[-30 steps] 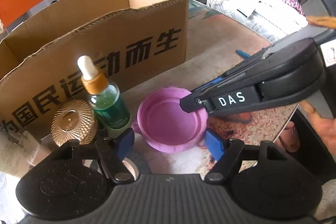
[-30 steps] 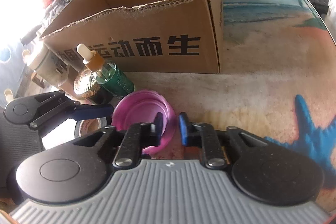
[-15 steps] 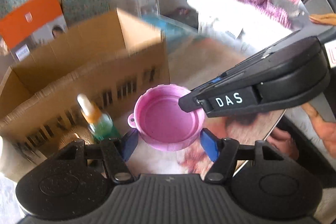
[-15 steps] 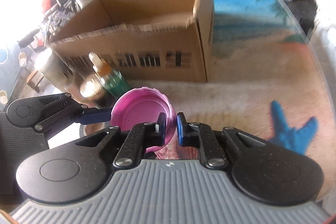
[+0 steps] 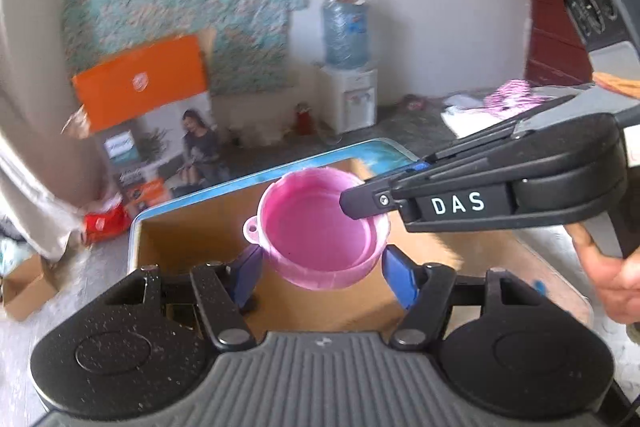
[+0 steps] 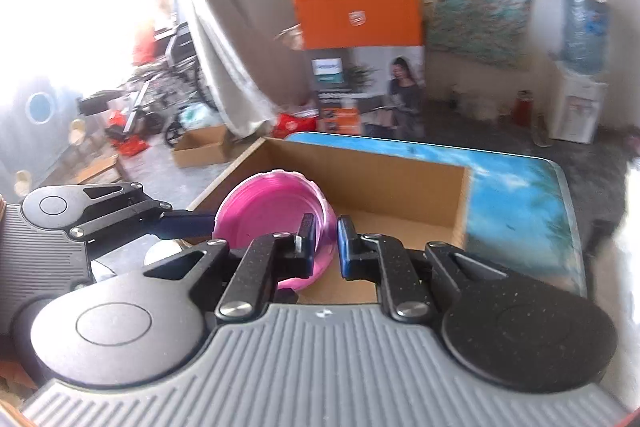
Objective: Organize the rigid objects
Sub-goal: 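Carry the pink lid into the box and open the right gripper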
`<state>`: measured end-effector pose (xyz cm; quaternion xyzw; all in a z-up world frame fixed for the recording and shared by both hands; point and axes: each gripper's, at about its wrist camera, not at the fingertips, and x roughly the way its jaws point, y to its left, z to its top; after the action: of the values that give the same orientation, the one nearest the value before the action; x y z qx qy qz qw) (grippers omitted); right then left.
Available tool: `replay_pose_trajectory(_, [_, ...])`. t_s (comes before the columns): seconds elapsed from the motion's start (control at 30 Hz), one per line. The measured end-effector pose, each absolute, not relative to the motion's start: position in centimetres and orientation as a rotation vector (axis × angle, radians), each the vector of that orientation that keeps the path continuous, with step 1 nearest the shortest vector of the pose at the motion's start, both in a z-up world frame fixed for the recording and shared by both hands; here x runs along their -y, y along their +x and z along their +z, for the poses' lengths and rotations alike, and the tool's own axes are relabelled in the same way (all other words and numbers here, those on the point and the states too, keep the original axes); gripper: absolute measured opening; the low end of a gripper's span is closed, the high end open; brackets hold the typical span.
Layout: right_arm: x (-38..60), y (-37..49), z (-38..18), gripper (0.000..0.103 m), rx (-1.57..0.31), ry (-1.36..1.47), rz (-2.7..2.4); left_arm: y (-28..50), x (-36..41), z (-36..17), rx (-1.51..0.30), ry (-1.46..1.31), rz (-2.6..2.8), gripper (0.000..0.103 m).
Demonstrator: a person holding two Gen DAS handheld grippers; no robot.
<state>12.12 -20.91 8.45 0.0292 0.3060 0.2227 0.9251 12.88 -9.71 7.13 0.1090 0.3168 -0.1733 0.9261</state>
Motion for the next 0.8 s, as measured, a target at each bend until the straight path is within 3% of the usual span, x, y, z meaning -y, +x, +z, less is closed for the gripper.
replay_pose_trajectory(0.17, [17.9, 21.0, 7.0, 0.01, -0.818, 0.093, 0.551, 19.9, 6.7, 4.7, -0.876, 0.186, -0.322, 0.067])
replay_pose_trajectory(0.4, [15.2, 29.6, 0.0, 0.01, -1.145, 0.173, 0.597, 25.6, 4.1, -0.2, -1.144, 0.149, -0.319, 0.067])
replay_pose_trajectory(0.8, [13.0, 31.4, -7.7, 0.013, -1.412, 0.198, 0.609, 28.1, 4.4, -3.3, -1.307, 0.16, -0.314, 0.069])
